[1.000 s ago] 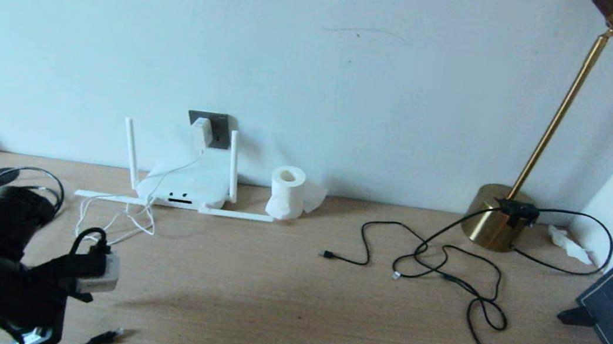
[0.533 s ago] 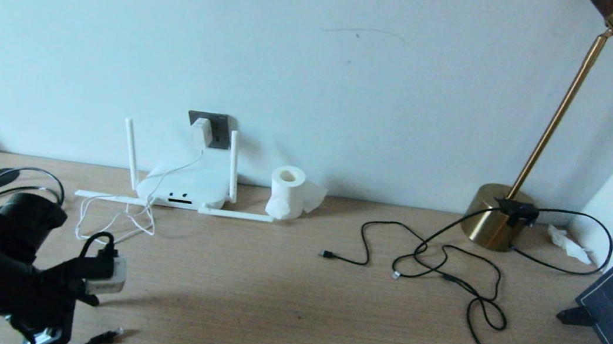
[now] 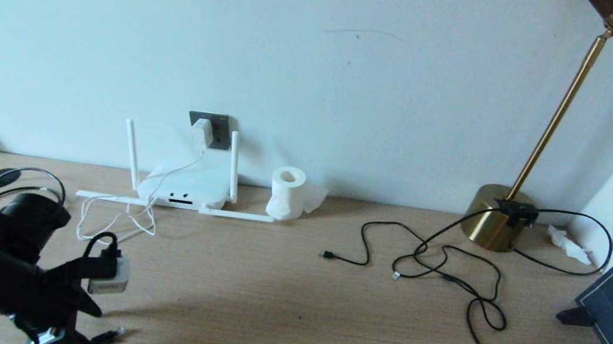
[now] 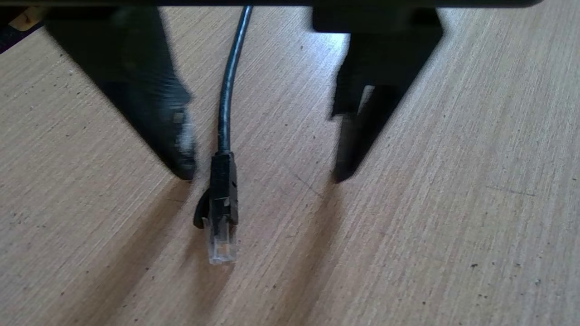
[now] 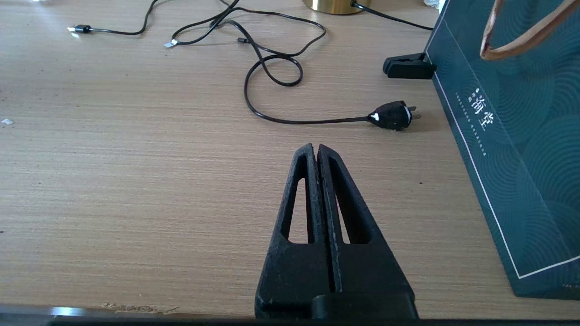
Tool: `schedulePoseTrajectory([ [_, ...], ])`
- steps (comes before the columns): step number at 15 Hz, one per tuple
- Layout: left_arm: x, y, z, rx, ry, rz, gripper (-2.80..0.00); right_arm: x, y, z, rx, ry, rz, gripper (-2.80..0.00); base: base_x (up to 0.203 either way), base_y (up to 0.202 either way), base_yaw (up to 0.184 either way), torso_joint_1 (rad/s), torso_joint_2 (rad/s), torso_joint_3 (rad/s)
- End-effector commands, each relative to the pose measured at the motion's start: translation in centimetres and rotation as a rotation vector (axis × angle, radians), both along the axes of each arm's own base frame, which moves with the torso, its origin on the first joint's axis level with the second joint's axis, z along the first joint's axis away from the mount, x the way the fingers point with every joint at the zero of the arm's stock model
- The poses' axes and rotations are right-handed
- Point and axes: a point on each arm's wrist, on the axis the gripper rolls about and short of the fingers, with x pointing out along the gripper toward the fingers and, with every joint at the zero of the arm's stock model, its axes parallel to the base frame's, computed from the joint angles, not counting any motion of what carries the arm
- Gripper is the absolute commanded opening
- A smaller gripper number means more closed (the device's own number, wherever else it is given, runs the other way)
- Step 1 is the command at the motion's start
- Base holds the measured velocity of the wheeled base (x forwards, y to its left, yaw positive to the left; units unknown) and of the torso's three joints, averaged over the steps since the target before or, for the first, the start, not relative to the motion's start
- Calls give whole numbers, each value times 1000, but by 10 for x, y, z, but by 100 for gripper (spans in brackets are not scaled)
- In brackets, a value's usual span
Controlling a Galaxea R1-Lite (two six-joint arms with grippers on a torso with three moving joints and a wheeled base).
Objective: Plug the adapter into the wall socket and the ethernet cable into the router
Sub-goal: Pick up cable, then hand it to the other hand
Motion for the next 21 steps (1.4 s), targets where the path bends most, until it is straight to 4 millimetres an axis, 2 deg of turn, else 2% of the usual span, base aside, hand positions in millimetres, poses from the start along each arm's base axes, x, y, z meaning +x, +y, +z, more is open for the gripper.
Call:
schedulePoseTrajectory([
  [1,-2,0,0,1,1,-7,-280,0,0,0,0,2,1,-280,0,0,0,0,0,0],
  [6,-16,-4,-2,-10,25,-11,-280,0,0,0,-2,2,1,-280,0,0,0,0,0,0],
  [8,-22,-5,4,-13,-7,-13,-280,0,0,0,0,2,-1,-280,0,0,0,0,0,0],
  [10,-27,-7,22,-64,-123,-36,-280,0,0,0,0,2,1,-280,0,0,0,0,0,0],
  [12,-29,-13,48,-110,-261,-82,-280,0,0,0,-31,2,8,-280,0,0,0,0,0,0],
  [14,-28,-26,81,-126,-407,-150,-280,0,0,0,-13,3,3,-280,0,0,0,0,0,0],
  [17,-26,-52,118,-197,-536,-217,-280,0,0,0,-6,1,-2,-280,0,0,0,0,0,0],
  [18,-26,-63,125,-225,-560,-241,-280,-2,0,6,-12,-21,7,-280,0,0,0,0,0,0],
  [21,-23,-98,140,-319,-663,-297,-280,-3,2,54,25,-59,97,-280,0,0,0,0,0,0],
])
